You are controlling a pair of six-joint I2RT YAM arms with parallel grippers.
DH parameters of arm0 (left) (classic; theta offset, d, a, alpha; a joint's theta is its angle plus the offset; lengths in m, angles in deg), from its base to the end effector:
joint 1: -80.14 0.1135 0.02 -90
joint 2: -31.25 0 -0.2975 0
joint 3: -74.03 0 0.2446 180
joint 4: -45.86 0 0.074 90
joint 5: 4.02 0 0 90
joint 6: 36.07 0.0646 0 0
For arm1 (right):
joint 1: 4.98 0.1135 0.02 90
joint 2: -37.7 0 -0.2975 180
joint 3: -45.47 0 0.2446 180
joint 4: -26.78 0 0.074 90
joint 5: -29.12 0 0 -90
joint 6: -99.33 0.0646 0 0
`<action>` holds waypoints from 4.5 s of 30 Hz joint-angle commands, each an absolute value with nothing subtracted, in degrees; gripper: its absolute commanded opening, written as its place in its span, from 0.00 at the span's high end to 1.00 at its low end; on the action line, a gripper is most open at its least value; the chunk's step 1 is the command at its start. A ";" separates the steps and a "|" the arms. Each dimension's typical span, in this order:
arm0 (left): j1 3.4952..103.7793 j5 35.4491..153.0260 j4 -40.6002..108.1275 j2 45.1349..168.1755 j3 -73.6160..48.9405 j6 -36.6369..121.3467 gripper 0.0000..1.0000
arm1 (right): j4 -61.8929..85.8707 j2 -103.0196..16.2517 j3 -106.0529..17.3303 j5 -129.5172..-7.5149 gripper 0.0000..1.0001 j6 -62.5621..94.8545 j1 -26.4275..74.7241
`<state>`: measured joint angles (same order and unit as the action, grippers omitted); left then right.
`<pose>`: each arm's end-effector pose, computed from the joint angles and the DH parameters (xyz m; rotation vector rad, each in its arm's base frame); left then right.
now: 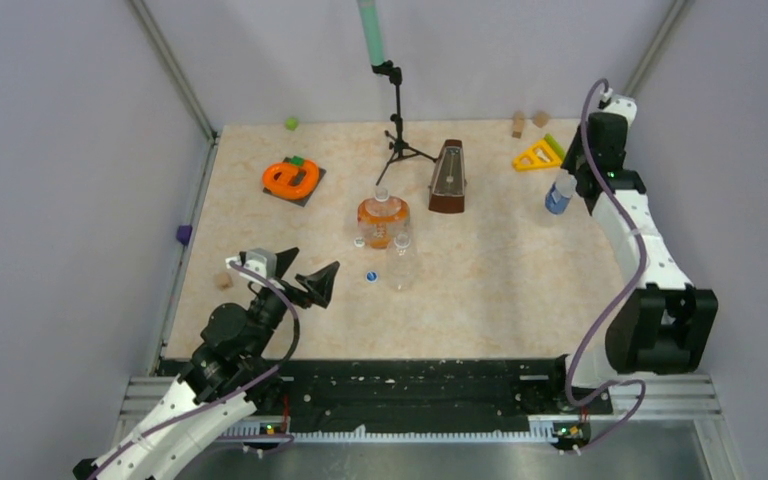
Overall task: Unscrew the bottle caps
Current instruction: Pick up the plastic bottle at the center of the board, then unscrew the bottle cap from the plastic bottle.
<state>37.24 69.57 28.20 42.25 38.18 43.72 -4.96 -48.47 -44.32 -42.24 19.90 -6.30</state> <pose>0.0746 -0.0444 0.2901 0.1811 1.4628 -0.5499 0.3629 -0.0290 0.3621 0.4093 2.0003 -0.2342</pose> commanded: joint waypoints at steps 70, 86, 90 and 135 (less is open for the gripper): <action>36.04 115.01 27.19 64.91 24.65 47.59 0.02 | 31.87 -3.18 5.28 -74.97 0.98 54.66 48.97; 36.02 114.02 27.47 65.58 25.58 45.09 0.03 | 15.02 12.94 4.20 -68.61 0.97 51.68 48.98; 36.02 116.52 25.28 67.80 23.64 47.20 0.04 | 9.79 9.83 0.89 -70.85 0.97 49.47 48.90; 33.55 136.60 43.24 81.59 30.05 40.55 0.13 | 36.80 4.11 10.55 -74.36 0.98 52.18 48.95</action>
<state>35.08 133.53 37.83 81.49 32.50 40.42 30.78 2.78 10.41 -75.09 52.31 48.28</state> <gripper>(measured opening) 0.869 0.342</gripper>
